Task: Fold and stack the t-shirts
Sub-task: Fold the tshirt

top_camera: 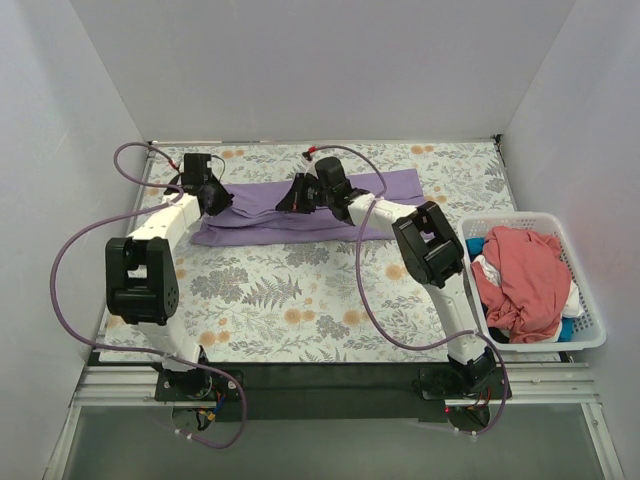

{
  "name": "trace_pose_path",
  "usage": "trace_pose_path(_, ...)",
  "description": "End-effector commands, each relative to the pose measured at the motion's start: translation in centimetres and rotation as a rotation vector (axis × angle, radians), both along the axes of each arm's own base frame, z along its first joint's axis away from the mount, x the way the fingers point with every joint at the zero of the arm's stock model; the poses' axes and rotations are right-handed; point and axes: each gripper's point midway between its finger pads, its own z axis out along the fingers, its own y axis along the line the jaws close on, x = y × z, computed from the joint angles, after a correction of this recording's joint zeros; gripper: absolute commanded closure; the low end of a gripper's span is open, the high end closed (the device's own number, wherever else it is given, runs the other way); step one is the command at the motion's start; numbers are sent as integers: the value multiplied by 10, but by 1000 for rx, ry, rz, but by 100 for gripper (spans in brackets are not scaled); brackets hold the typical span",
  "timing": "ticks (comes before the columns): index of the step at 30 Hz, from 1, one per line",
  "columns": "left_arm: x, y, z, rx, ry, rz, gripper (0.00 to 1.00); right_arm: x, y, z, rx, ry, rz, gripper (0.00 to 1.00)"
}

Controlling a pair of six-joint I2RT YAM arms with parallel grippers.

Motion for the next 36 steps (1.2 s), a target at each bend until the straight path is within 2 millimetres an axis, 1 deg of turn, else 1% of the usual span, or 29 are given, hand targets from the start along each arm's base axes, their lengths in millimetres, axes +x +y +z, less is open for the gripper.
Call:
trace_pose_path(1, 35, -5, 26, 10, -128, -41, 100, 30, 4, 8, 36, -65, -3, 99)
trace_pose_path(2, 42, -6, 22, 8, -131, -43, 100, 38, 0, 8, 41, -69, -13, 99)
trace_pose_path(3, 49, -6, 23, 7, -150, -46, 100, 42, 1, 12, 53, -78, -6, 99)
trace_pose_path(4, 55, -8, 25, 3, -160, -53, 100, 52, 1, 12, 61, -90, -12, 99)
trace_pose_path(5, 59, -8, 17, 6, -151, -57, 100, 56, 1, 13, 67, -94, -9, 99)
trace_pose_path(7, 68, -7, 18, 3, -175, -57, 100, 65, 0, 9, 76, -102, -10, 99)
trace_pose_path(9, 76, -5, 14, 3, -195, -56, 100, 68, -1, 6, 82, -101, -3, 99)
trace_pose_path(10, 79, -5, 15, 2, -208, -60, 100, 69, 0, -1, 80, -95, 2, 99)
trace_pose_path(13, 93, -3, 19, 1, -254, -63, 100, 74, -2, -7, 88, -97, 1, 99)
trace_pose_path(14, 95, -11, 22, -24, -264, -98, 100, 77, -3, -7, 95, -100, -2, 99)
trace_pose_path(15, 101, -12, 22, -25, -278, -106, 100, 78, -3, -8, 99, -100, -2, 99)
trace_pose_path(18, 107, -12, 19, -24, -288, -109, 100, 84, -5, -6, 110, -115, -10, 99)
trace_pose_path(21, 109, -7, 10, -31, -275, -99, 100, 89, -6, -6, 119, -124, -9, 98)
trace_pose_path(22, 109, -7, 5, -40, -268, -96, 100, 91, -6, -3, 125, -131, -7, 98)
trace_pose_path(24, 111, -5, 4, -49, -272, -98, 100, 94, -8, -5, 125, -131, -14, 97)
trace_pose_path(27, 116, -11, 2, -59, -284, -139, 100, 96, -12, -6, 127, -128, -21, 97)
trace_pose_path(28, 118, -15, 5, -70, -292, -164, 100, 94, -13, -9, 125, -125, -19, 97)
trace_pose_path(29, 122, -16, 10, -68, -305, -177, 100, 94, -14, -8, 125, -128, -20, 97)
trace_pose_path(31, 124, -22, 13, -83, -313, -206, 100, 94, -15, -5, 129, -142, -22, 97)
trace_pose_path(33, 127, -24, 20, -84, -330, -223, 100, 93, -17, -4, 129, -147, -27, 97)
trace_pose_path(36, 126, -23, 22, -77, -333, -227, 100, 94, -19, -4, 134, -145, -29, 97)
